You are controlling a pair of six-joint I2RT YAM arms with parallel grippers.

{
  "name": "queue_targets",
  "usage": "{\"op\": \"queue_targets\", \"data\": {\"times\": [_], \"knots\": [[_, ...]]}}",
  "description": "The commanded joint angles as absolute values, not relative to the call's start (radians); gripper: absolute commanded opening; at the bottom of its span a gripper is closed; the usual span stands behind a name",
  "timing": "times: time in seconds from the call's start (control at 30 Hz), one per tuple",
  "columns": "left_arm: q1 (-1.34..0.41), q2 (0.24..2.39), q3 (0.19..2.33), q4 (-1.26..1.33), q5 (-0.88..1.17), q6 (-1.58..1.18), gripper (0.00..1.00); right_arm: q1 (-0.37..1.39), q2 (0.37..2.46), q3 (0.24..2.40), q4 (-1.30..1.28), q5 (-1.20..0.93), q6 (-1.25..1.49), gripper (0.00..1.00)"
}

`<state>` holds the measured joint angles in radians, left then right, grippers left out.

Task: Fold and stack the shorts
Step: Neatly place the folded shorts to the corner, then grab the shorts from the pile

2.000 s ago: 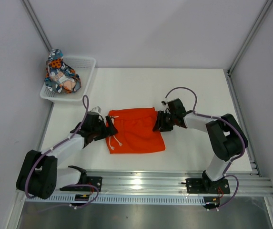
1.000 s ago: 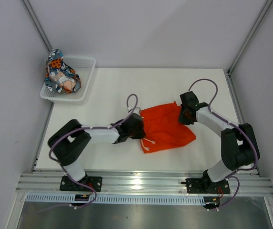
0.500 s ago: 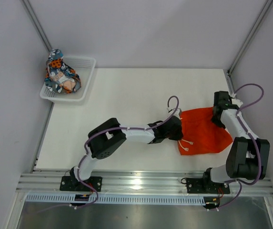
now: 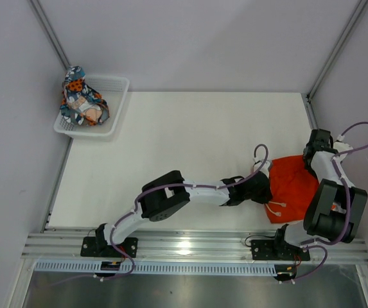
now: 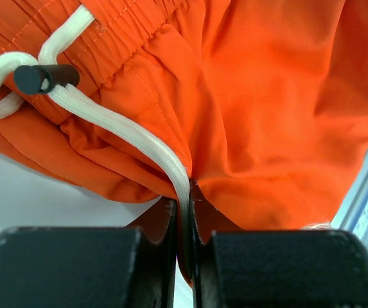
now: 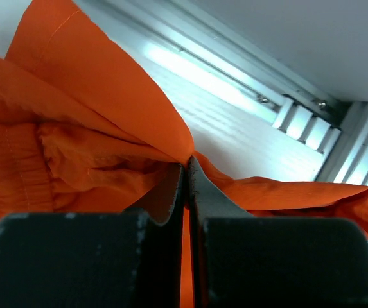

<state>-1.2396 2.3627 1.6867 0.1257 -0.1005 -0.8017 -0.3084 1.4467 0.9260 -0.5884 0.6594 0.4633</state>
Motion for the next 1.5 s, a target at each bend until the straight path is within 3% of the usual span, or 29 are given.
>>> {"op": "queue_targets", "data": {"times": [0.0, 0.4, 0.47, 0.53, 0.63, 0.83, 1.0, 1.07, 1.2, 1.27, 1.47], "knots": [[-1.253, 2.385, 1.735, 0.179, -0.071, -0.775, 0.09, -0.34, 1.437, 0.907, -0.522, 0.75, 0.46, 0.0], [-1.166, 2.418, 1.804, 0.127, -0.04, -0.752, 0.11, -0.359, 1.575, 0.939, -0.546, 0.821, 0.589, 0.01], [-1.166, 2.416, 1.805, 0.124, -0.032, -0.752, 0.15, -0.374, 1.575, 0.948, -0.557, 0.821, 0.598, 0.42], [-1.166, 2.411, 1.799, 0.115, -0.029, -0.755, 0.2, -0.383, 1.569, 0.954, -0.564, 0.808, 0.591, 0.73], [-1.166, 2.399, 1.787, 0.104, -0.025, -0.758, 0.35, -0.396, 1.545, 0.953, -0.545, 0.788, 0.561, 0.76], [-1.175, 2.344, 1.698, 0.169, -0.008, -0.793, 0.43, -0.396, 1.46, 0.965, -0.505, 0.68, 0.488, 0.76], [-1.192, 2.322, 1.689, 0.173, -0.008, -0.802, 0.63, -0.394, 1.388, 0.983, -0.495, 0.54, 0.439, 0.78], [-1.192, 2.307, 1.674, 0.17, -0.015, -0.802, 0.74, -0.393, 1.35, 0.989, -0.489, 0.439, 0.402, 0.82], [-1.166, 2.229, 1.638, 0.156, -0.018, -0.781, 0.81, -0.394, 1.279, 0.979, -0.448, 0.243, 0.354, 0.98], [-1.152, 2.188, 1.599, 0.158, -0.02, -0.776, 0.98, -0.396, 1.235, 0.966, -0.428, 0.166, 0.348, 0.99], [-1.085, 1.948, 1.398, 0.108, -0.098, -0.761, 0.99, -0.39, 1.166, 0.979, -0.353, -0.151, 0.367, 1.0]]}}
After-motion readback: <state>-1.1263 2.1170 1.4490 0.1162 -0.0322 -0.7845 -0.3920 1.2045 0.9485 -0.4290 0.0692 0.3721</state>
